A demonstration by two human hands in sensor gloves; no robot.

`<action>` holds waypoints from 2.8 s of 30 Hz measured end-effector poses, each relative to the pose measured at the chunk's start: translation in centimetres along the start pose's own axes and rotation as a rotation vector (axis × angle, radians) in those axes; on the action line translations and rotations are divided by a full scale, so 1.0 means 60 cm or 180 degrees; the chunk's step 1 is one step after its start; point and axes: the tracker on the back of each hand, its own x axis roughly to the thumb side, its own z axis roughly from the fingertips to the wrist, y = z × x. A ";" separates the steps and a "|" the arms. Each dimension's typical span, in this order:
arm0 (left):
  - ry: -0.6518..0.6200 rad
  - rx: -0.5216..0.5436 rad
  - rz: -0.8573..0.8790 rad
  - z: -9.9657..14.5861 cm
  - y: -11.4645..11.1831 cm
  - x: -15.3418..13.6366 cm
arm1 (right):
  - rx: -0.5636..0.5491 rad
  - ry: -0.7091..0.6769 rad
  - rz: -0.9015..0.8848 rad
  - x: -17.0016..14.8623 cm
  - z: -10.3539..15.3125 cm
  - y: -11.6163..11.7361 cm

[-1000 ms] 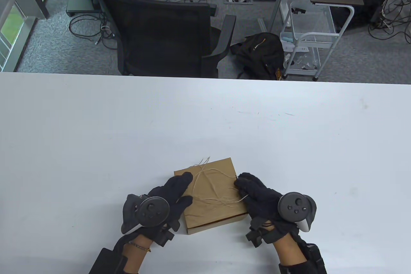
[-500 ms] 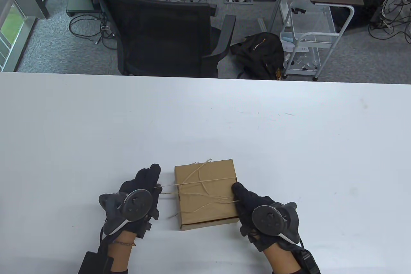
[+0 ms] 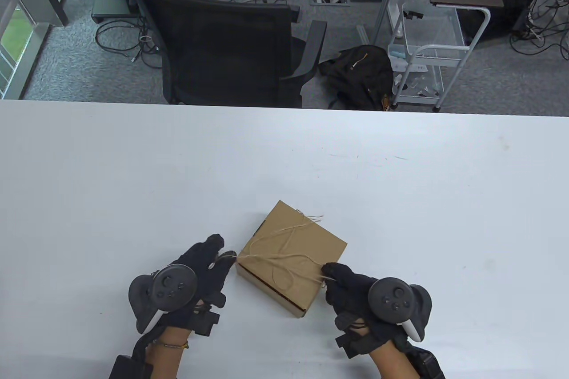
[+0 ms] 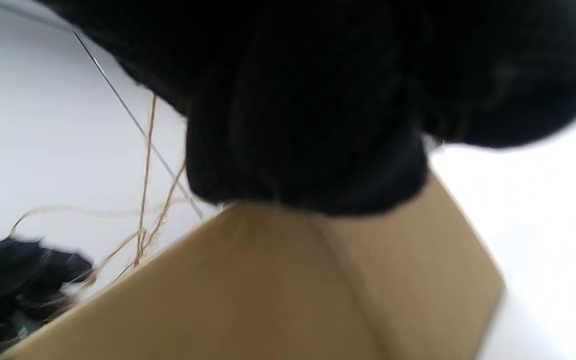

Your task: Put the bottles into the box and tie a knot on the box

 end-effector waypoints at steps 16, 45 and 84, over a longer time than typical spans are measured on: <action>-0.0306 -0.0129 -0.0976 -0.013 -0.035 0.008 | 0.0208 0.0006 0.0348 -0.044 -0.019 0.020; 0.0622 0.0541 -0.0829 -0.005 0.015 -0.081 | 0.0933 0.1016 -0.4779 -0.168 0.000 0.051; -0.0175 -0.0591 0.0372 -0.007 -0.067 -0.010 | 0.0513 -0.0574 -0.0277 -0.016 -0.001 0.054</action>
